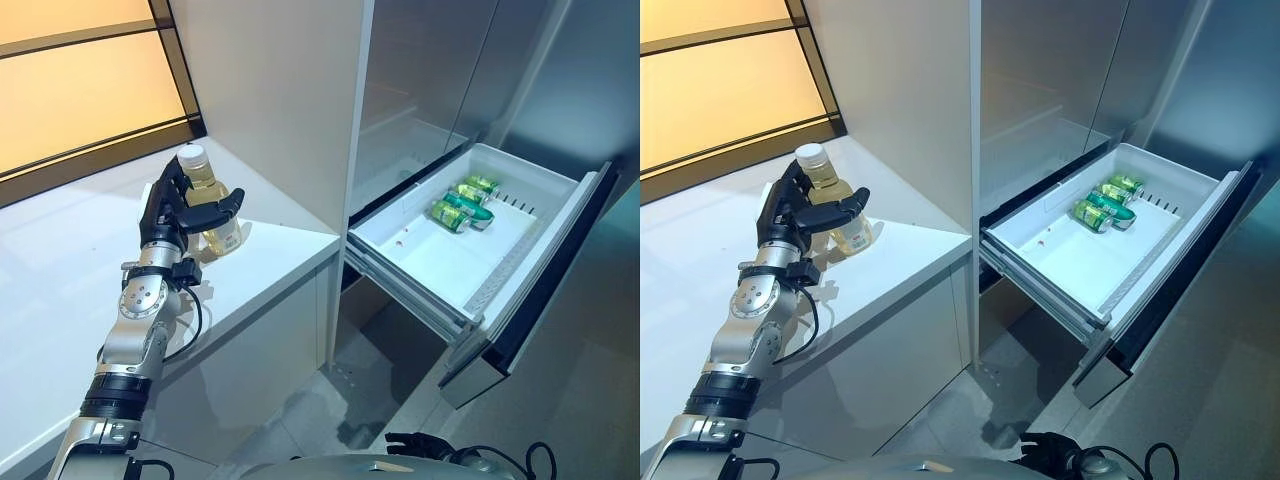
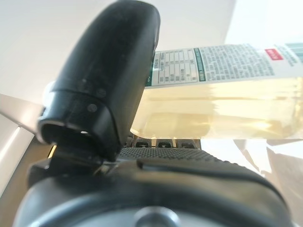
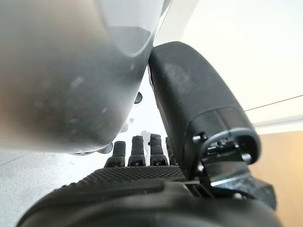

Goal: Put drinks into fridge and close the fridge

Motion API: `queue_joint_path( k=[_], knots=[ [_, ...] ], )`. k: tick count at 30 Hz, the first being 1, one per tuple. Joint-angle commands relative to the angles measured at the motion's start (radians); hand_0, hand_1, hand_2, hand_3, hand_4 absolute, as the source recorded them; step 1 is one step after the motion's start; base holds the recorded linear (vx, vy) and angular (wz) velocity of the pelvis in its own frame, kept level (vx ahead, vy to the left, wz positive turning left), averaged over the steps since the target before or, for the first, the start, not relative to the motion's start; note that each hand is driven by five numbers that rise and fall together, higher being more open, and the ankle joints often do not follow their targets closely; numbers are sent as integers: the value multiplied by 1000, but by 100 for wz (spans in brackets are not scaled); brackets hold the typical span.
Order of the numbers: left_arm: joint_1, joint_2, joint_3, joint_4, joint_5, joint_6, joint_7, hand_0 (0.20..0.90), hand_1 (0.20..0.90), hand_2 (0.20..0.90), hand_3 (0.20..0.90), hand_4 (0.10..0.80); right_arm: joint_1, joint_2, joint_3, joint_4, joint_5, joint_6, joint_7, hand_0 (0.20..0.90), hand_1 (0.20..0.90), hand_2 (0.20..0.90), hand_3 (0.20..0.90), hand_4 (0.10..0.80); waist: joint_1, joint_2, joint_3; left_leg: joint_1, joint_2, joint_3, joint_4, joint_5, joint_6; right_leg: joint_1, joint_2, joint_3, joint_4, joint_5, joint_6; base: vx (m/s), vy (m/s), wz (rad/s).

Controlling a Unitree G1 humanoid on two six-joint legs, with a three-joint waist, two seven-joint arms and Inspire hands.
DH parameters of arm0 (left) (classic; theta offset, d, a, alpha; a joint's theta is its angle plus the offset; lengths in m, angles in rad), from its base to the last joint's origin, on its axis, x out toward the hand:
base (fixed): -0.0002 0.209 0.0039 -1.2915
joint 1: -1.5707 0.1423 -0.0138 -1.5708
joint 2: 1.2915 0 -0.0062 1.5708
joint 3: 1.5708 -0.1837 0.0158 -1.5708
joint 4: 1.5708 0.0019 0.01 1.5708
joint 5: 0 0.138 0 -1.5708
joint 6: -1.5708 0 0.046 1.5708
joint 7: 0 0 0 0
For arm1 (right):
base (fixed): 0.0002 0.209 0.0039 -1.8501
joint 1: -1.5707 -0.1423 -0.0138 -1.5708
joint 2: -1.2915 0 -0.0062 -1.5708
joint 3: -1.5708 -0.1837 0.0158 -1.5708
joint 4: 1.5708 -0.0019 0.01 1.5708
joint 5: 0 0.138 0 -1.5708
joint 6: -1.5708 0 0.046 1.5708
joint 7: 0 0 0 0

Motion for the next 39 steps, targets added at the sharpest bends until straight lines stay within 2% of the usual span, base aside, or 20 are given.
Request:
queue_joint_path(
  k=[1,10,13,19,23,27,30,32,33,35,37,39],
  knots=[
    [-119,24,55,8,31,-114,25,900,900,900,900,800,9,-8,53,-34,-26,10,32,900,900,900,900,800,2,8,-29,42,3,106,7,-106,10,-30,-25,39,79,-23,42,0,0,0],
    [-119,25,60,20,26,-119,19,900,900,900,900,800,14,-3,56,-38,-29,12,29,900,900,900,900,800,0,9,-28,42,2,109,7,-107,10,-30,-24,43,77,-22,42,5,-1,-2],
    [-118,23,60,18,25,-123,20,300,300,300,200,100,13,-2,56,-31,-28,7,28,900,900,900,900,800,0,10,-28,43,1,109,7,-108,11,-30,-23,44,77,-22,42,0,0,0],
    [-118,30,56,10,35,-110,17,300,300,300,200,100,14,0,58,-39,-29,7,26,900,900,900,900,800,-2,11,-29,42,-1,106,7,-109,12,-32,-22,48,75,-22,42,0,0,0],
    [-119,33,52,9,62,-134,27,300,300,300,200,100,12,2,56,-39,-25,1,24,900,900,900,900,800,-4,13,-28,41,-3,103,7,-110,11,-30,-19,52,67,-19,42,-9,-6,-1],
    [-126,47,47,-9,121,-192,46,300,300,300,200,100,10,5,51,-24,-5,-21,13,900,900,900,900,800,-5,15,-32,39,-2,106,7,-110,8,-29,-17,54,59,-15,42,-46,-33,-3],
    [-136,57,44,-50,76,-244,28,300,300,300,200,100,8,4,39,-27,10,-58,-6,900,900,900,900,800,-7,16,-35,39,-1,109,7,-111,6,-27,-16,54,51,-11,42,-43,-24,-1],
    [-135,25,45,-119,-82,-272,-55,300,300,300,200,100,4,2,30,-65,54,-101,-29,900,900,900,900,800,-10,17,-34,38,1,108,7,-109,3,-26,-14,55,45,-6,40,-53,-22,0],
    [-132,17,45,-132,-98,-273,-61,300,300,300,200,100,4,2,27,-75,58,-101,-30,900,900,900,900,800,-10,18,-34,38,1,108,7,-109,3,-26,-14,56,44,-4,40,-54,-17,1],
    [-122,-30,37,-189,-222,-284,-130,300,300,300,200,100,-1,5,20,-145,85,-126,-49,900,900,900,900,800,-12,20,-31,38,3,107,7,-108,2,-25,-13,58,39,1,39,-47,-13,0],
    [-114,-99,25,-249,-330,-287,-232,300,300,300,200,100,-10,8,19,-299,93,-144,-92,900,900,900,900,800,-18,20,-27,37,5,104,7,-104,1,-24,-12,63,35,7,37,-61,-24,-2],
    [-109,-139,4,-292,-349,-293,-293,300,300,300,200,100,-14,11,27,-455,100,-147,-108,900,900,900,900,800,-26,19,-22,37,7,105,7,-103,0,-25,-11,68,32,12,36,-68,-33,-4]
  ],
)
